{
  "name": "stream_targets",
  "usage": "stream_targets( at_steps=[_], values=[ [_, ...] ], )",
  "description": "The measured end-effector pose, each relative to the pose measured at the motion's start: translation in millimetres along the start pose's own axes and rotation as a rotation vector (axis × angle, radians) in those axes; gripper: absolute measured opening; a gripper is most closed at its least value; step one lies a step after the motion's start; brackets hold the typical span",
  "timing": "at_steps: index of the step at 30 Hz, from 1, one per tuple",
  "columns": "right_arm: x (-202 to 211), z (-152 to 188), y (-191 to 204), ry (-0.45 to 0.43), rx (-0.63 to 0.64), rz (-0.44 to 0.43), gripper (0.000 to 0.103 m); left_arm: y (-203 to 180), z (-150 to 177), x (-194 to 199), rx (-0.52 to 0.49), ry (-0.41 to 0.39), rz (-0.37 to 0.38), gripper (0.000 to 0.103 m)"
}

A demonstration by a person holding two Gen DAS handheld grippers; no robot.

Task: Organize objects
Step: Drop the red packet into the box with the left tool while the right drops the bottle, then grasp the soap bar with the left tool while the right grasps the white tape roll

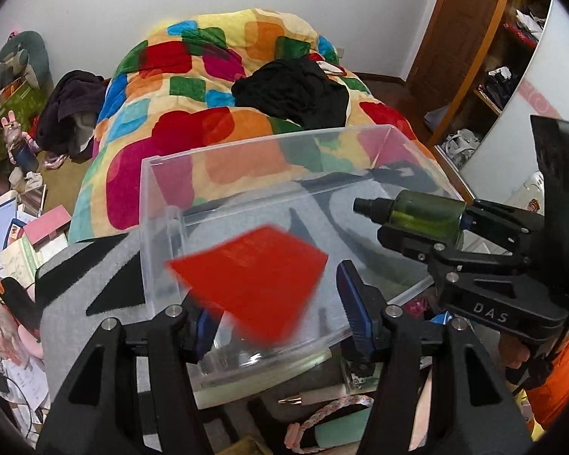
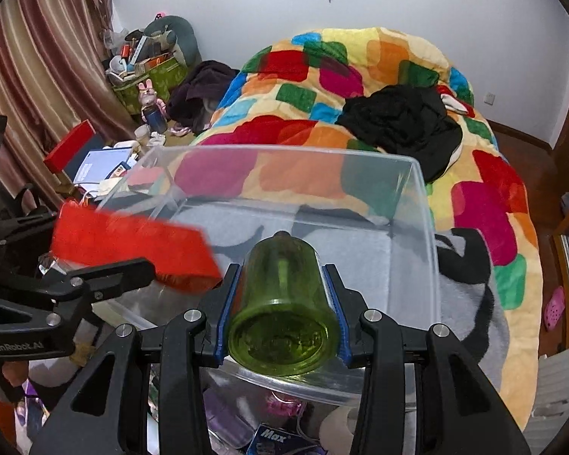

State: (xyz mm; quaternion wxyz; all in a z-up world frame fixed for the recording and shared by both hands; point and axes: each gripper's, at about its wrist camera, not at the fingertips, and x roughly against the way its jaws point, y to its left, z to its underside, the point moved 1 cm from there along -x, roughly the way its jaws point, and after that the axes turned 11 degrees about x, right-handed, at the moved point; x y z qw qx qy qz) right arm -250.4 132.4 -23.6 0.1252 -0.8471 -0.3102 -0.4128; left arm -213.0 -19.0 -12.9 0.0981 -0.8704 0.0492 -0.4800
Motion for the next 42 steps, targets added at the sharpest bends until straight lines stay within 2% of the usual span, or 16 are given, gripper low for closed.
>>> stream_targets(
  at_steps=[8, 14, 19, 23, 33, 37, 42],
  values=[
    [14, 7, 6, -0.015, 0.029, 0.000, 0.040, 3, 7, 16, 0.020, -0.040, 0.023, 0.063],
    [40, 14, 7, -0.058, 0.039, 0.010, 0.053, 4, 21, 47, 0.011, -0.136, -0.007, 0.075],
    [69, 22, 8, -0.126, 0.033, 0.066, 0.071, 8, 37, 71, 0.015, -0.209, -0.035, 0.088],
    [87, 28, 6, -0.164, 0.013, 0.093, 0.081, 14, 53, 82, 0.026, -0.248, -0.073, 0.091],
    [94, 61, -9, -0.152, -0.041, 0.167, 0.083, 36, 97, 81, 0.061, -0.245, -0.147, 0.094],
    [77, 79, -21, -0.095, -0.096, 0.157, 0.083, 50, 116, 68, 0.100, -0.181, -0.153, 0.094],
    [64, 93, -28, -0.070, -0.127, 0.169, 0.083, 65, 127, 55, 0.169, -0.111, -0.104, 0.094]
  ],
)
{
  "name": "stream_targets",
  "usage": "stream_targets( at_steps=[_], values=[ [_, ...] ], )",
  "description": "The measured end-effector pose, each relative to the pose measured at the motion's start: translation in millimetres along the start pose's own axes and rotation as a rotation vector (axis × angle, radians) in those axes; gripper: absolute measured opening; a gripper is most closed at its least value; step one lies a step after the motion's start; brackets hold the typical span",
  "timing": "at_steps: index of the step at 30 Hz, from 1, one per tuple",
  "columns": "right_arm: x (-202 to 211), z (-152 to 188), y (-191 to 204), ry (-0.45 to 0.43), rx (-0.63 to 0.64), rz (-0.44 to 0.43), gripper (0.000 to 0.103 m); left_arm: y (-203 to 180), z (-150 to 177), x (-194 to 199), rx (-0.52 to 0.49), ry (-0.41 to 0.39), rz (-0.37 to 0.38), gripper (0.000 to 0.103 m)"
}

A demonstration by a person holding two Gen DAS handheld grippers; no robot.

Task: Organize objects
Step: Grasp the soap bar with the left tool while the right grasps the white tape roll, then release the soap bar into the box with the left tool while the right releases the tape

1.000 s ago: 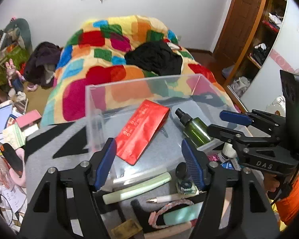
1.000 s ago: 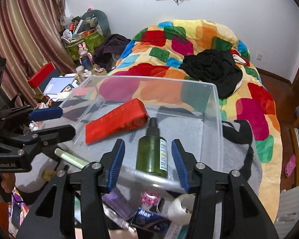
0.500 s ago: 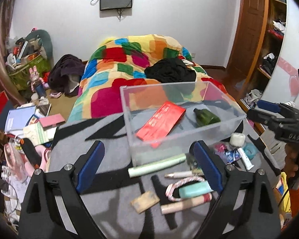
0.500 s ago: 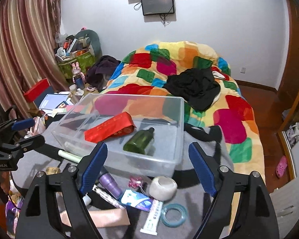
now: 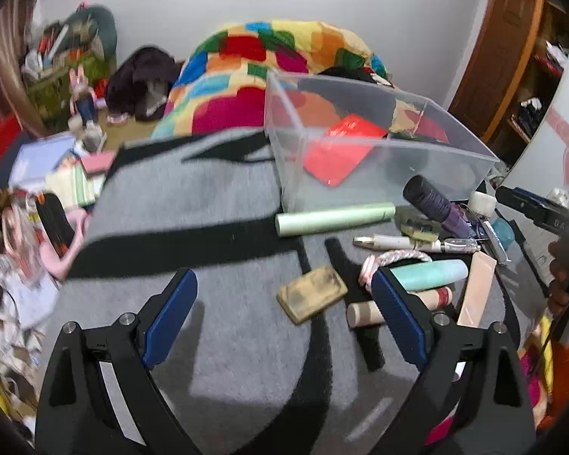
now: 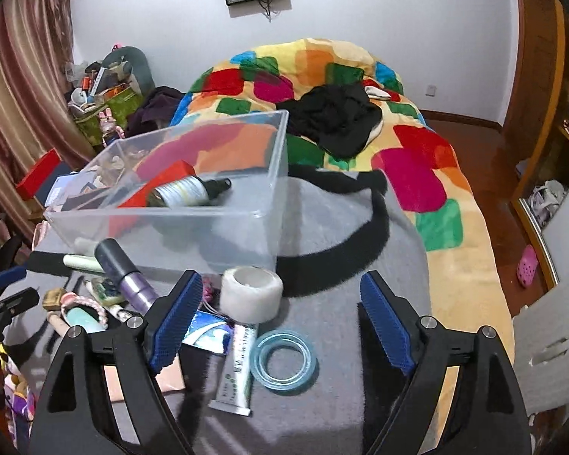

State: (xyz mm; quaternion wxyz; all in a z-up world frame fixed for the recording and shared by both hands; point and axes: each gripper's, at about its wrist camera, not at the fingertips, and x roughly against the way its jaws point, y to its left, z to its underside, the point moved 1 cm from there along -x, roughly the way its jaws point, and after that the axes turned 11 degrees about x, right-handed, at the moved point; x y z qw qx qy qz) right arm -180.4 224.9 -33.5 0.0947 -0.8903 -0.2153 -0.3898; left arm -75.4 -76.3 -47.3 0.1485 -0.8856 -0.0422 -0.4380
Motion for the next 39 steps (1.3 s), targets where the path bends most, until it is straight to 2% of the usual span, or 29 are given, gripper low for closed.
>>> stream_targets(
  at_steps=[5, 7, 11, 14, 17, 19, 22, 27, 32, 39],
  values=[
    [-1, 3, 1, -0.003, 0.004, -0.012, 0.080, -3, 7, -11, 0.012, 0.027, 0.003, 0.090],
    [-3, 3, 3, -0.001, 0.017, -0.016, 0.073, -7, 10, -16, 0.007, 0.034, -0.003, 0.080],
    [-8, 4, 7, 0.016, 0.036, -0.031, 0.063, -9, 13, -19, 0.020, 0.009, -0.036, 0.078],
    [-11, 5, 7, 0.019, 0.032, -0.048, 0.059, -10, 17, -18, 0.014, -0.009, -0.054, 0.073],
    [-15, 5, 7, 0.032, 0.030, -0.064, 0.052, -10, 19, -15, 0.004, -0.020, -0.051, 0.060],
    [-18, 6, 8, 0.038, 0.030, -0.075, 0.043, -11, 19, -14, -0.003, -0.022, -0.044, 0.044],
    [-19, 7, 10, 0.036, 0.035, -0.097, 0.034, -14, 21, -12, -0.025, -0.030, -0.050, 0.044],
    [-9, 7, 14, 0.011, 0.062, -0.085, 0.033, -15, 20, -10, -0.018, -0.033, -0.038, 0.044],
    [12, 5, 15, -0.038, 0.056, -0.110, 0.033, -19, 10, 3, -0.015, -0.074, -0.024, 0.044],
    [36, -8, 18, -0.114, 0.042, -0.128, 0.033, -32, -14, 24, -0.014, -0.148, 0.036, 0.044]
  ],
)
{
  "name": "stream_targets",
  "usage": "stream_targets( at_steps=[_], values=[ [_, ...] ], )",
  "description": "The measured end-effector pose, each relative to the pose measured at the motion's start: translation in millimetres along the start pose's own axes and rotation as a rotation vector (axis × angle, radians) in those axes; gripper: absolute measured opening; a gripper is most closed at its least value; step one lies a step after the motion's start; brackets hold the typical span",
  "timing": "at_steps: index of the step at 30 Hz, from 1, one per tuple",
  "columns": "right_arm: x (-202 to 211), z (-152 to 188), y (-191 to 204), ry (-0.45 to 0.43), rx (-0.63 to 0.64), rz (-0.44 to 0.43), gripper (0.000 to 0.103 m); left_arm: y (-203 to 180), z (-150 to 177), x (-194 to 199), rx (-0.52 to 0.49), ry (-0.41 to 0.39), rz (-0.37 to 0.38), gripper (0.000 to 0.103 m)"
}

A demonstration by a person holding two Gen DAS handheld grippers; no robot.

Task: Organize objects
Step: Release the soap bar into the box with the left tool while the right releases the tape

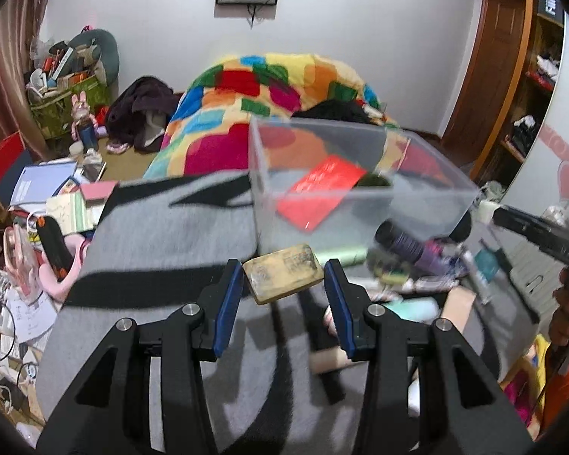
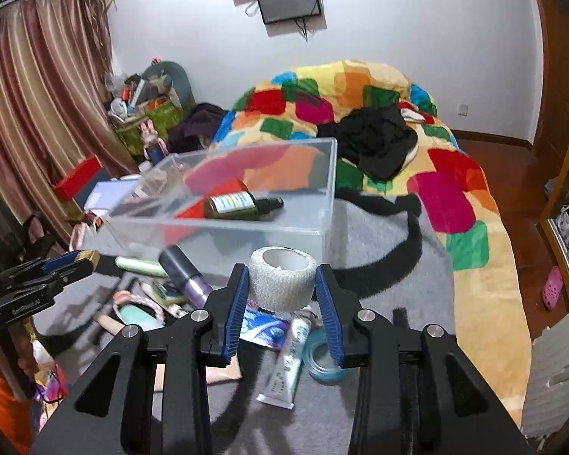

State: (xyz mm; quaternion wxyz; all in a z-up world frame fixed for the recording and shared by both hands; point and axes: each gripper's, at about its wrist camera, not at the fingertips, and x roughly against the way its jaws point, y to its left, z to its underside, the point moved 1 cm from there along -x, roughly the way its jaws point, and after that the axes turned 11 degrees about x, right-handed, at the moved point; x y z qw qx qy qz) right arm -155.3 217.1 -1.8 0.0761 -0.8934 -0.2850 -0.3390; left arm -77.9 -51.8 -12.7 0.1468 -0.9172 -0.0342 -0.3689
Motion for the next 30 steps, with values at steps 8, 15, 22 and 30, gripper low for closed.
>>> stream_targets(
  at_steps=[8, 15, 22, 30],
  values=[
    [0, -24, 8, -0.053, 0.012, -0.003, 0.033, -23, -30, -4, -0.028, -0.048, 0.035, 0.044],
    [-17, -49, 6, -0.051, 0.031, 0.012, 0.033, -36, -49, -23, -0.048, -0.026, 0.048, 0.044],
    [-54, -48, 9, 0.042, 0.042, -0.013, 0.033, -42, -56, -45, -0.082, 0.007, 0.015, 0.044],
    [-69, -46, 18, 0.076, 0.068, -0.017, 0.033, -39, -58, -64, -0.084, 0.054, 0.002, 0.044]
  ],
)
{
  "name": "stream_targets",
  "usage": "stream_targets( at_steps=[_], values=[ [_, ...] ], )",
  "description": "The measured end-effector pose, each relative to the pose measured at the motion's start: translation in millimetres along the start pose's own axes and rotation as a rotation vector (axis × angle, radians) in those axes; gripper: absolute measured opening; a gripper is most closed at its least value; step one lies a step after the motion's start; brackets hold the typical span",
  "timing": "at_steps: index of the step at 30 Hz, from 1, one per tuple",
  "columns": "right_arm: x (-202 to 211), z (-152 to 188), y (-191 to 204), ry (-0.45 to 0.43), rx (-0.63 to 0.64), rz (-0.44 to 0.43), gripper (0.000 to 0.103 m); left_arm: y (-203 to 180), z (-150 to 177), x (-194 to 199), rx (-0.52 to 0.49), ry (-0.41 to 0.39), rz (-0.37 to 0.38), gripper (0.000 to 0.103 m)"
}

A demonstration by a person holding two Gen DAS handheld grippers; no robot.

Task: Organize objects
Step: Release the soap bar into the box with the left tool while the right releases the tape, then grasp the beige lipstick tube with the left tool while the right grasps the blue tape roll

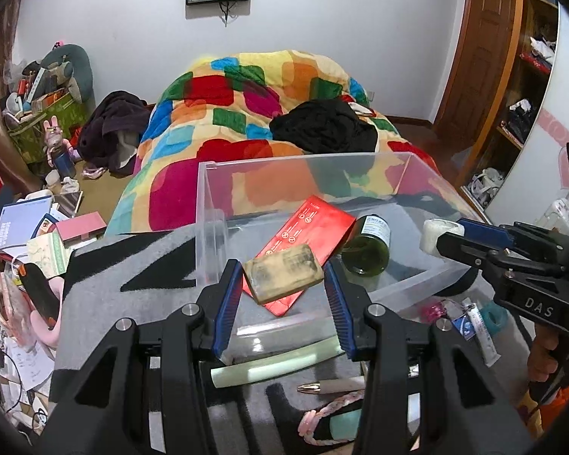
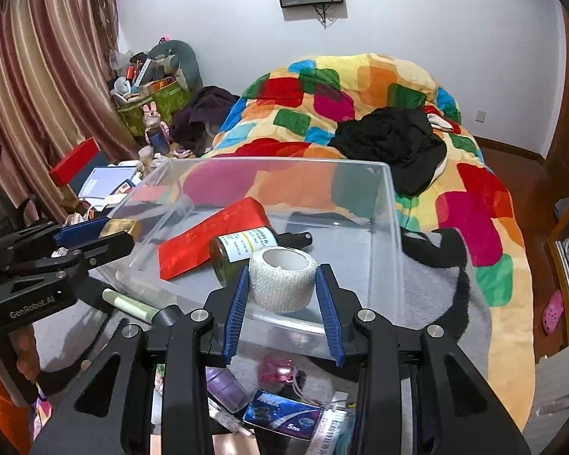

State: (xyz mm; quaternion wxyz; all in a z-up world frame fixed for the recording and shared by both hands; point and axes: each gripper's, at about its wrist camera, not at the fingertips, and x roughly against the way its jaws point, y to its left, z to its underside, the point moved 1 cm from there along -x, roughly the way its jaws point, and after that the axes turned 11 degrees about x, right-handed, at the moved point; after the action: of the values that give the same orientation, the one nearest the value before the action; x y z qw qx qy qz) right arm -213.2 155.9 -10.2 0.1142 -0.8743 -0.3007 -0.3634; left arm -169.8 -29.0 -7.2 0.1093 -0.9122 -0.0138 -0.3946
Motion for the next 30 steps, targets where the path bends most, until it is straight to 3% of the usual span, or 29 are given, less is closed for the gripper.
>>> stream_targets(
  at_steps=[6, 8, 12, 16, 22, 30],
  values=[
    [0, -2, 5, 0.004, 0.003, -0.004, 0.034, 1, 2, 3, 0.004, 0.006, 0.017, 0.045],
    [2, -2, 7, 0.005, 0.013, -0.009, 0.036, 0, 3, 9, 0.000, -0.003, 0.025, 0.050],
    [13, -3, 9, -0.019, 0.024, 0.006, 0.049, -2, 4, 26, -0.007, -0.053, 0.020, 0.063],
    [31, 0, 8, -0.054, 0.028, 0.021, 0.053, -3, 8, 40, -0.013, -0.075, 0.026, 0.073],
    [54, 11, -3, -0.083, 0.010, 0.053, 0.061, -2, 29, 49, -0.021, -0.062, 0.024, 0.090],
    [72, 39, -20, -0.065, -0.019, 0.093, 0.066, 1, 72, 51, -0.018, -0.017, 0.023, 0.096]
  ],
)
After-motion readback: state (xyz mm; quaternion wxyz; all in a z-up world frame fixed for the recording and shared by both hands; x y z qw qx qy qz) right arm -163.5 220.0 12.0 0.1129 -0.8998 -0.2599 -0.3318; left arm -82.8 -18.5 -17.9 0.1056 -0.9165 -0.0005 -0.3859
